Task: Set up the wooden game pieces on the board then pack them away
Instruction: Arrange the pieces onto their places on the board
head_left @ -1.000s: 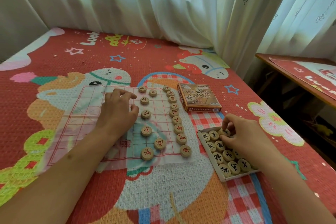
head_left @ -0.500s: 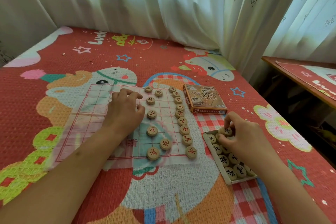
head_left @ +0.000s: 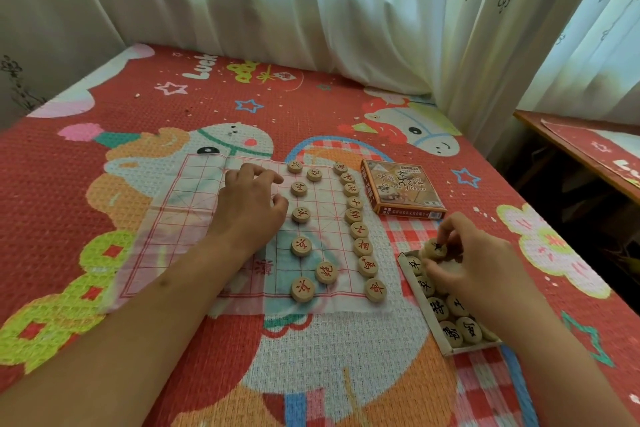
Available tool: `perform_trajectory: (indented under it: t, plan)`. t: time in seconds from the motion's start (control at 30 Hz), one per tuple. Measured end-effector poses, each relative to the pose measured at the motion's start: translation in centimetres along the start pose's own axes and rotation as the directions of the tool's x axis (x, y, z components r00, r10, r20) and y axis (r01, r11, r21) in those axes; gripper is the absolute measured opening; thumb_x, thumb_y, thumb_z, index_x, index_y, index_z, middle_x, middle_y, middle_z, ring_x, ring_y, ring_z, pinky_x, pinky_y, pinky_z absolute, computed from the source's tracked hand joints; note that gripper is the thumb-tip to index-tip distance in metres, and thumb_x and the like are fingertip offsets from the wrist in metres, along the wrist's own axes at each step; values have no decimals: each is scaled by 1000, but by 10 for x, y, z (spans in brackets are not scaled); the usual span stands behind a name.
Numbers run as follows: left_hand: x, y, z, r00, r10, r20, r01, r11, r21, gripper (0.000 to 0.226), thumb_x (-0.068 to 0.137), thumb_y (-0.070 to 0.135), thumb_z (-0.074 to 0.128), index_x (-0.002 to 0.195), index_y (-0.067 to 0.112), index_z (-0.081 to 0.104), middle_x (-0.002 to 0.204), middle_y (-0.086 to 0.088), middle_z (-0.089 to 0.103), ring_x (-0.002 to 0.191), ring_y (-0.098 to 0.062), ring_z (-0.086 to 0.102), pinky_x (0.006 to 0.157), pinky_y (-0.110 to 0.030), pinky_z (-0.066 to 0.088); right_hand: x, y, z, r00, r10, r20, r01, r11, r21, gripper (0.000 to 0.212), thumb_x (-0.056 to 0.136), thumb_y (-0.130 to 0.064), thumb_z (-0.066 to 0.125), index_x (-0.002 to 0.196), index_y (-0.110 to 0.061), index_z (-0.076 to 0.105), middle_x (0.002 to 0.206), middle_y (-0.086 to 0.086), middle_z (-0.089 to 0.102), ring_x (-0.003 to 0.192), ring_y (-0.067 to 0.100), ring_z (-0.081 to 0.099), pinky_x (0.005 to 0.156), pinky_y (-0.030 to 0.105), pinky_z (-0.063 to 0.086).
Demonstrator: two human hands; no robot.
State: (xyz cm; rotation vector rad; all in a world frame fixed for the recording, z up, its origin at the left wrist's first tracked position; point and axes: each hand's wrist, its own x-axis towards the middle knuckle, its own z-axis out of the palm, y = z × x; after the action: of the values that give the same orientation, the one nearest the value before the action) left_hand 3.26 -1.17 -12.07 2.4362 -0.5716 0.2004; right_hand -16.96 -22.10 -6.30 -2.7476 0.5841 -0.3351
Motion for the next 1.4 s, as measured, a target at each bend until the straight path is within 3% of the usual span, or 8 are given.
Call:
perform_trajectory:
  t: [0.17,0.53,0.67,0.77,1.0,1.13,1.27,1.4]
  plan:
    - [0,0,0,1000,-3,-4,3,1000,-4,35,91,23,55,125,17,60,128,-7,51,123,-29,38,98,-41,42,5,0,8,991,-13,134,18,999,-34,30,82,-25,74,92,-28,46,80,-12,59,72,-2,57,57,14,46]
    - [0,-2,1,1000,-3,-24,3,1000,-15,35,90,23,55,124,17,61,127,-7,51,123,-28,38,95,-41,44,-7,9,-7,998,-59,-11,59,997,52,35,77,-27,78,86,-33,45,73,-9,62,63,1,61,53,16,49]
    - [2,-3,2,1000,0,-14,1,1000,2,36,91,24,55,126,17,60,128,-7,50,123,-28,38,95,-42,44,-15,9,-5,983,-95,156,100,995,-28,37,78,-28,77,90,-35,42,78,-11,59,70,2,58,59,17,47]
    - [3,-4,2,1000,-4,-21,4,1000,3,35,91,24,55,125,17,60,128,-6,51,123,-28,38,95,-41,43,-13,12,-1,980,-81,179,98,992,-83,42,78,-35,76,96,-34,38,86,-12,57,75,3,56,63,23,49]
    - [1,0,-4,999,2,-35,-3,999,-37,35,90,23,55,125,18,60,127,-6,52,121,-27,41,95,-40,44,-16,7,-3,994,-94,58,98,991,-86,42,75,-25,78,89,-32,38,78,-11,57,69,6,56,59,30,51]
    - [2,-8,-27,996,-52,-66,43,990,-131,35,92,20,53,126,18,59,128,-7,55,120,-25,48,96,-42,46,-21,-10,-25,990,-45,-135,49,998,26,47,72,-22,82,91,-28,40,76,-15,56,50,7,59,46,18,43]
    - [5,-48,-54,1000,6,4,-6,1000,24,37,93,22,51,129,17,57,132,-6,56,120,-26,50,99,-45,46,-21,-75,-13,969,-224,-106,238,960,150,49,68,-28,83,95,-28,41,77,-20,56,62,-5,57,43,9,39]
    - [6,-91,-71,998,-3,70,-8,989,146,38,97,28,47,133,18,54,134,-6,52,123,-27,45,102,-44,41,-21,-133,39,899,-434,49,413,881,230,44,75,-35,77,94,-35,36,81,-19,55,77,-2,56,63,12,48]
